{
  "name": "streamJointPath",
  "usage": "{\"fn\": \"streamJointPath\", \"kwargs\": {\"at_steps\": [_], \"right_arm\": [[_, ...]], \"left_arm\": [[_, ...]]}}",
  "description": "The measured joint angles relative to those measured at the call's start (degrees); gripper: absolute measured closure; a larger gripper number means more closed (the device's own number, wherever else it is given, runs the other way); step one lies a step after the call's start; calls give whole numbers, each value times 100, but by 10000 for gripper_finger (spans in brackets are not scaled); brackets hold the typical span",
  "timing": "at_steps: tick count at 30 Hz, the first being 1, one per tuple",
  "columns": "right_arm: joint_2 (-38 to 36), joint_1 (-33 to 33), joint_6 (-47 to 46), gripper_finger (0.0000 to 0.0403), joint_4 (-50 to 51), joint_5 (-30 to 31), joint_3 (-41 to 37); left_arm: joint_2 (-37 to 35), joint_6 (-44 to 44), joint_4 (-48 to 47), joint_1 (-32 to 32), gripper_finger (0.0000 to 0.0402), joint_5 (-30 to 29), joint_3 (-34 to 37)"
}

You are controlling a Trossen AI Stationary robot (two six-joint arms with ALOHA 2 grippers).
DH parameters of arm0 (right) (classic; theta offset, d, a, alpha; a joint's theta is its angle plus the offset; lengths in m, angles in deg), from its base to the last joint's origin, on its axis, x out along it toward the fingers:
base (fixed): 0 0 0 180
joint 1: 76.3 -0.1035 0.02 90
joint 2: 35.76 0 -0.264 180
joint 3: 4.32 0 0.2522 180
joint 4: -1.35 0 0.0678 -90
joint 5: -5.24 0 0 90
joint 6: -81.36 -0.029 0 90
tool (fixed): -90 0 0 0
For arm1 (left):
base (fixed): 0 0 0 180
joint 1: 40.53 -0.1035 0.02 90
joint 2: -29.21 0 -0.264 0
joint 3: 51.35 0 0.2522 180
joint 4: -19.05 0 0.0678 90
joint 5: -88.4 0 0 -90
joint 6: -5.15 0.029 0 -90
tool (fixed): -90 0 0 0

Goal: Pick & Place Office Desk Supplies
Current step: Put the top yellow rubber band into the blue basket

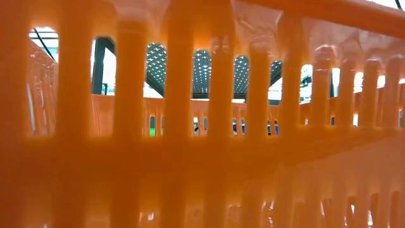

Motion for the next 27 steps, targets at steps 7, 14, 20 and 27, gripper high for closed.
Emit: {"fn": "streamJointPath", "kwargs": {"at_steps": [7, 14, 20, 27], "right_arm": [[0, 0, -2, 394, 54, 0, -2], [2, 0, 0, 394, 63, 2, -2], [2, 0, 0, 394, 61, 5, -2], [2, -2, 0, 394, 59, 15, -2]], "left_arm": [[0, -4, 0, 0, 283, 0, 0], [0, -17, 0, 7, 222, 0, 1], [-1, -31, -9, 7, 170, -1, 4], [1, -29, -9, 6, 136, -2, 4]]}}
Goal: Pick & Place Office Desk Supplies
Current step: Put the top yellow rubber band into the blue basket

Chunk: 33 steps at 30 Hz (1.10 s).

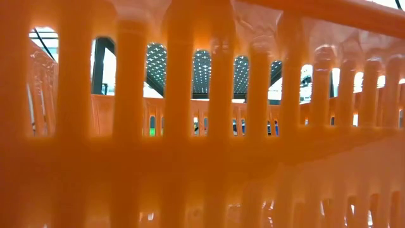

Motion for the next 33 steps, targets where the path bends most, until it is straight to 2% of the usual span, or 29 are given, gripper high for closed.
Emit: {"fn": "streamJointPath", "kwargs": {"at_steps": [3, 8, 17, 20, 25, 29, 33], "right_arm": [[-3, -3, 14, 394, 1, 171, 0], [-67, -4, 163, 394, 244, 1038, 17], [-534, -7, 9, 394, 1121, 1343, -2], [-825, -23, -178, 394, 1678, 1731, 4], [-1372, -42, -1027, 394, 3359, 2352, 155], [-1817, -42, -1717, 394, 4513, 2448, 265], [-2226, -44, -2111, 394, 5181, 2483, 271]], "left_arm": [[0, 2, 0, 0, 133, 0, 0], [-1, 19, 0, -2, 137, 0, 7], [0, 37, -146, -2, 141, -386, 7], [-2, 37, -343, -2, 140, -568, 7], [0, 33, -681, -6, 144, -760, 7], [0, 16, -949, -4, 144, -795, 7], [0, 19, -1090, -6, 146, -927, 7]]}}
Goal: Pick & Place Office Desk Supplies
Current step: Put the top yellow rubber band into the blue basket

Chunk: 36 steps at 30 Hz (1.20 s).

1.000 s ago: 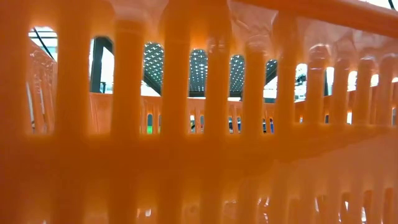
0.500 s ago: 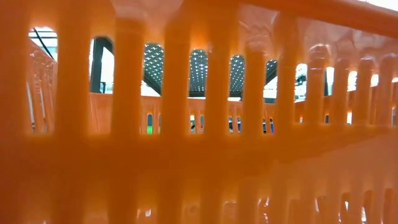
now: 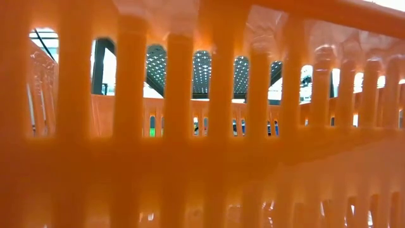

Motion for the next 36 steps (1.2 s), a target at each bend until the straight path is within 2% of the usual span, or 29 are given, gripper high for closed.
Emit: {"fn": "streamJointPath", "kwargs": {"at_steps": [8, 17, 29, 36], "right_arm": [[-671, 2, -1030, 394, 1341, 232, 28], [-777, 3, -1948, 394, 3021, 233, 287], [-775, 212, -3312, 394, 4341, 217, 248], [-773, 403, -3558, 394, 4404, 191, -57]], "left_arm": [[0, -3, -295, 0, 147, -175, 2], [0, -3, -423, 0, 152, -175, 2], [0, -3, -468, 0, 152, -174, 2], [0, -5, -573, 0, 152, -174, 2]]}}
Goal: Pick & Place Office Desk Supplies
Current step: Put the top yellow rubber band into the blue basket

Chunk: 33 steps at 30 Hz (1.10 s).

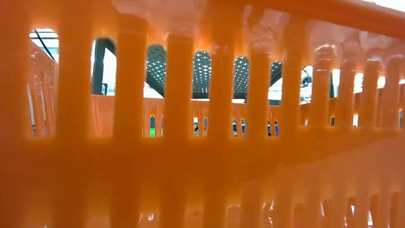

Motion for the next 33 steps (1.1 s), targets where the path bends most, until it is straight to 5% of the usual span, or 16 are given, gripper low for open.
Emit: {"fn": "streamJointPath", "kwargs": {"at_steps": [33], "right_arm": [[7, -1, -626, 394, -1518, -38, -1946]], "left_arm": [[0, -2, 1, 0, 152, 1, 0]]}}
